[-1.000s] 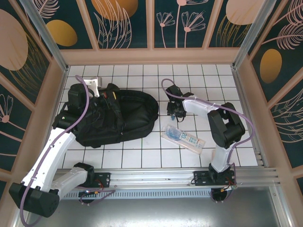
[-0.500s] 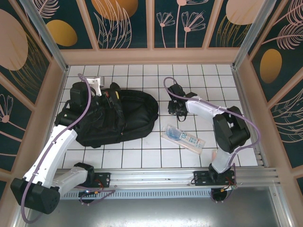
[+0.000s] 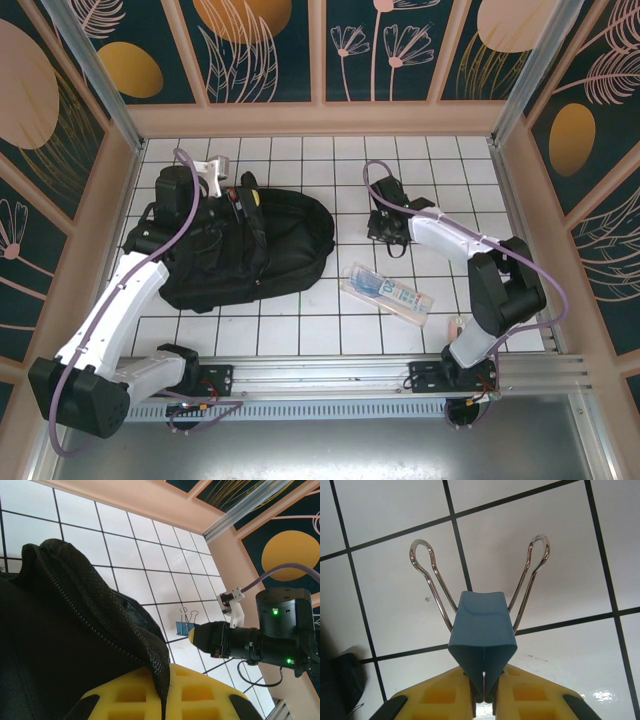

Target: Pack the student bag

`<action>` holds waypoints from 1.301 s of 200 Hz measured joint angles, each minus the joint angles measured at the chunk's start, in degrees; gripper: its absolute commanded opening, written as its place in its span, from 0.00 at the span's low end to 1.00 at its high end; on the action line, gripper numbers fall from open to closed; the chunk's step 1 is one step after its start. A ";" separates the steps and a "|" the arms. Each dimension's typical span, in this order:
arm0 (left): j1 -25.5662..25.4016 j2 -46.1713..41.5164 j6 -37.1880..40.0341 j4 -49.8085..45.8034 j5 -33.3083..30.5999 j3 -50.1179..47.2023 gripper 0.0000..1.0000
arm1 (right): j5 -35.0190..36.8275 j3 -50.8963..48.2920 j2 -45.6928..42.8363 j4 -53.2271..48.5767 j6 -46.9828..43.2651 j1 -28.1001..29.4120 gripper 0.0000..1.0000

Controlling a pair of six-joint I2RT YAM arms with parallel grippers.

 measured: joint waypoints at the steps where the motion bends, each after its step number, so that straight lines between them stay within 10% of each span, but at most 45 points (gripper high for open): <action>1: 0.00 0.04 -0.04 0.04 0.04 0.00 0.00 | -0.02 -0.02 0.02 0.00 -0.02 0.02 0.13; 191: -0.68 4.85 -1.44 2.27 4.00 1.66 0.00 | -3.56 -1.90 -0.42 0.33 -3.91 -1.09 0.01; 260: -2.38 9.53 -2.67 2.19 5.53 6.05 0.00 | -4.39 3.41 -14.36 -4.17 -5.88 -0.42 0.03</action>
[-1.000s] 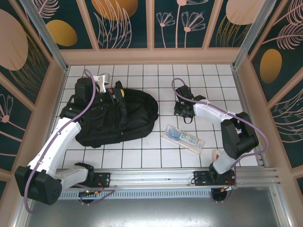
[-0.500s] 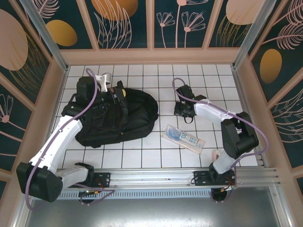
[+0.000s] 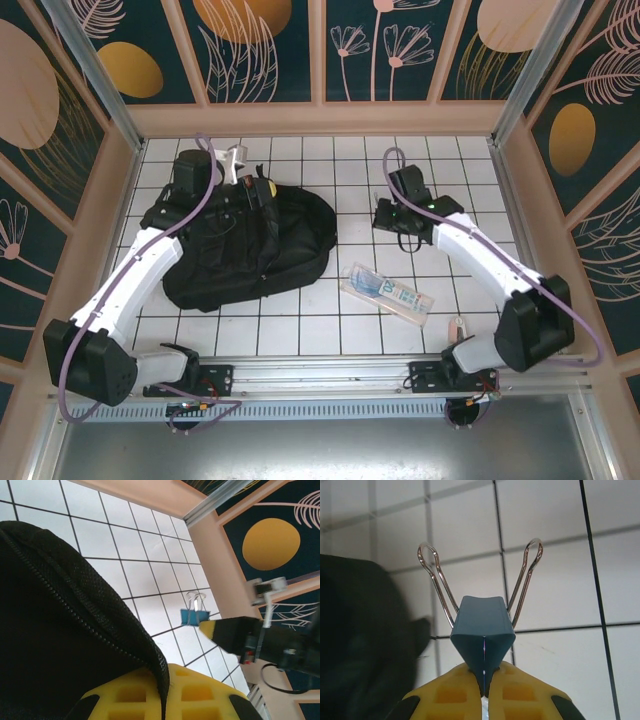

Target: Pack the student bag

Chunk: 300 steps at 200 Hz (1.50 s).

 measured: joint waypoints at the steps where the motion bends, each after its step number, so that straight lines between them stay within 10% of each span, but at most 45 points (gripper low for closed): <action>1: -0.02 0.02 -0.07 0.00 0.02 0.04 0.00 | 0.00 0.11 -0.15 -0.02 -0.04 0.04 0.03; 99: -7.72 7.37 -1.31 -2.36 3.30 11.41 0.00 | -10.82 5.09 -4.76 5.38 -1.18 11.50 0.04; 253: -8.02 4.48 7.19 -15.65 1.77 20.17 0.00 | -23.26 8.98 18.49 9.51 6.19 16.55 0.06; 300: -8.02 4.55 8.02 -16.37 1.60 20.76 0.00 | -31.56 9.20 22.38 18.91 15.65 18.08 0.46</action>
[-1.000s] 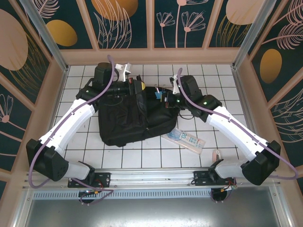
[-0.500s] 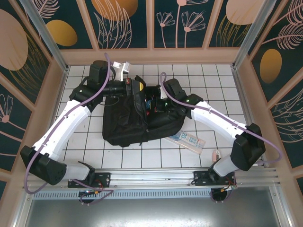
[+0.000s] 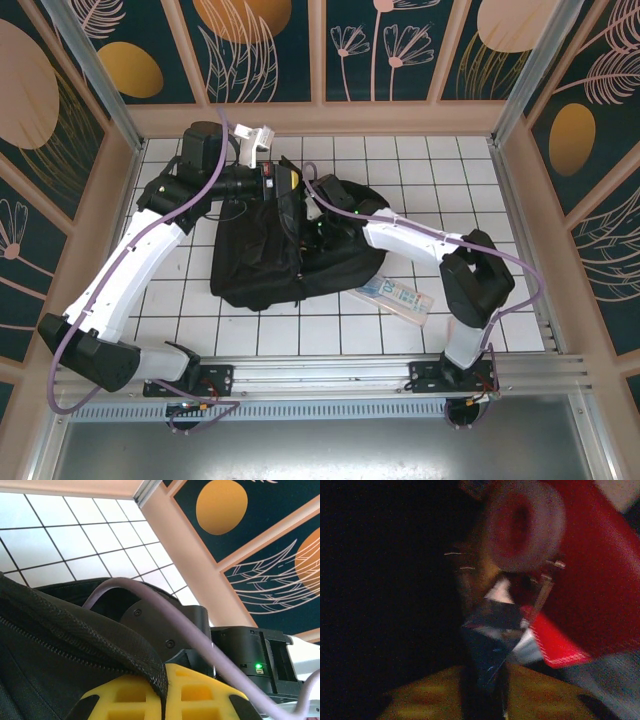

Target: Pack the student bag

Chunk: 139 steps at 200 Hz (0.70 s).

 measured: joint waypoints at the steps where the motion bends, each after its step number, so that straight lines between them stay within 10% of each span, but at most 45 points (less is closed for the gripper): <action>1: 0.00 0.00 0.02 0.00 0.00 0.04 0.00 | -0.07 -0.04 0.00 0.22 0.26 0.00 0.47; 71: 0.11 9.33 0.68 -1.77 -0.31 11.43 0.00 | -0.98 2.32 8.63 19.58 15.43 2.91 0.61; 139: 0.59 9.35 2.99 -1.99 -4.09 9.94 0.00 | 3.63 10.32 14.97 18.08 14.80 2.99 0.82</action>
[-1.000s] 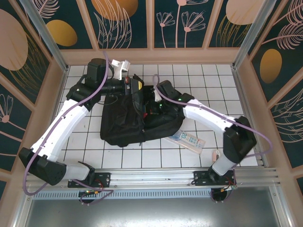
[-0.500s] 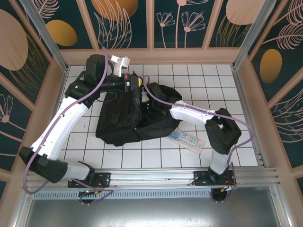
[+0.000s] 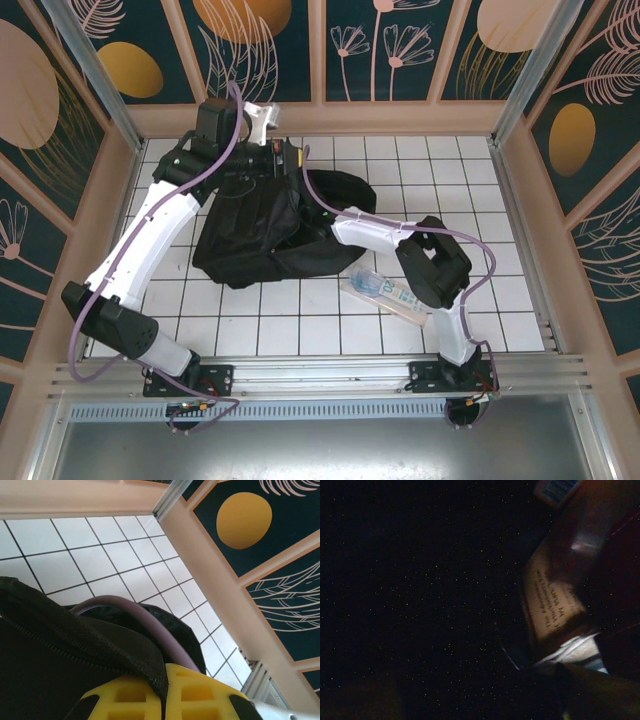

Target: Pack the student bag

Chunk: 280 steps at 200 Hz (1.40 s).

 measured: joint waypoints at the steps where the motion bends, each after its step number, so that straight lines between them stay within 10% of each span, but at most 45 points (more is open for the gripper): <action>1: 0.00 -0.11 0.02 0.07 -0.09 -0.17 0.00 | 0.13 0.00 0.00 -0.20 -0.24 0.02 0.82; 166: -0.61 -13.44 1.40 1.49 -11.17 -18.45 0.00 | 8.57 -20.57 -31.04 -12.63 -17.16 -2.75 0.87; 280: -0.31 -11.37 -0.52 11.76 -4.83 -23.71 0.00 | 23.43 -43.74 -60.26 -47.58 -8.81 -28.52 0.93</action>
